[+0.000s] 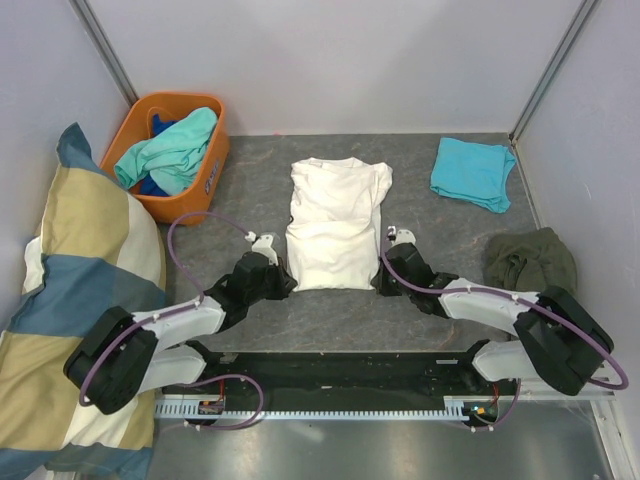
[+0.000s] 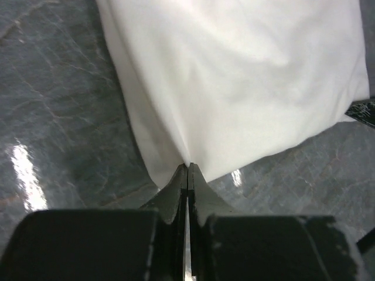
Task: Fold and stack the t-shirts
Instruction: Fold the tshirt
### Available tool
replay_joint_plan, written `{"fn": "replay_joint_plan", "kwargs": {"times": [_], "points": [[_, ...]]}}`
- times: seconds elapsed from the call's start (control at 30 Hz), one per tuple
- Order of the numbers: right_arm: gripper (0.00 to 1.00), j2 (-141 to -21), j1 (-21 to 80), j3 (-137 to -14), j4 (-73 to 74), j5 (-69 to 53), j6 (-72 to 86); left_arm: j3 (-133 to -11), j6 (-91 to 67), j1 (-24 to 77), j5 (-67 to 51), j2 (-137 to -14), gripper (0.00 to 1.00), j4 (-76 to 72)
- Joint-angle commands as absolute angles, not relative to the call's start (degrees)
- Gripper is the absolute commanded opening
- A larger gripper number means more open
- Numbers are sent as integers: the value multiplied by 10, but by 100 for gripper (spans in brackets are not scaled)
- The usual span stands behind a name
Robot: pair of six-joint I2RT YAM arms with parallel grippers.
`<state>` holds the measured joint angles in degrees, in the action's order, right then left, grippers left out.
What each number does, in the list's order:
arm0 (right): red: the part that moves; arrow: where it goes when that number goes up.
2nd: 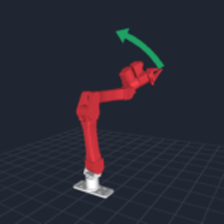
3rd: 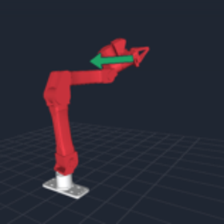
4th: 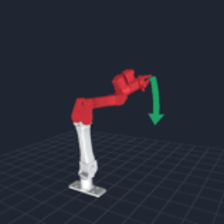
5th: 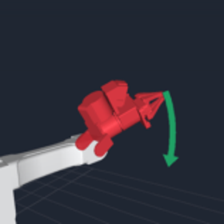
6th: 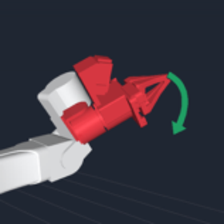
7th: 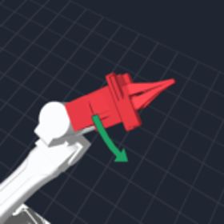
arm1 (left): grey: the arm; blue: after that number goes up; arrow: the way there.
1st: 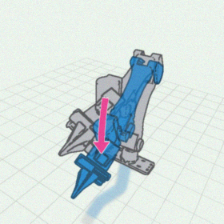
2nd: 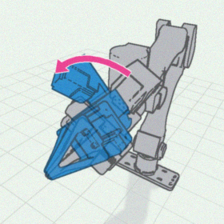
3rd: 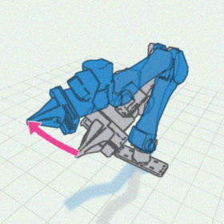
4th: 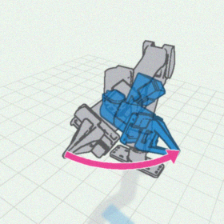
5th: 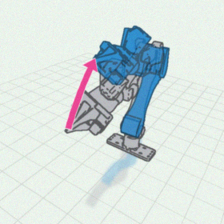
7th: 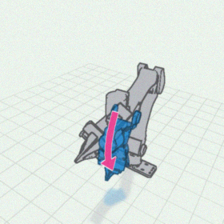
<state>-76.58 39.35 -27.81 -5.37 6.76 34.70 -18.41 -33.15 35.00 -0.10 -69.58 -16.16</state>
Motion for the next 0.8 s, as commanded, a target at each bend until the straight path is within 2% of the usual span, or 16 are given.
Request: {"fn": "replay_joint_plan", "kwargs": {"times": [0.0,0.27,0.43,0.53,0.77], "points": [[0,-717,433,-288,-4,94,345,-171,-366,405,-5,-637,2,-112],[0,-630,555,-252,98,143,448,-126,-474,549,64,-546,2,-35],[0,-580,676,-262,175,211,525,-114,-547,647,111,-512,2,15],[0,-551,710,-287,228,253,551,-141,-551,664,141,-487,2,76],[0,-512,711,-369,314,380,533,-281,-460,655,263,-451,2,209]]}}
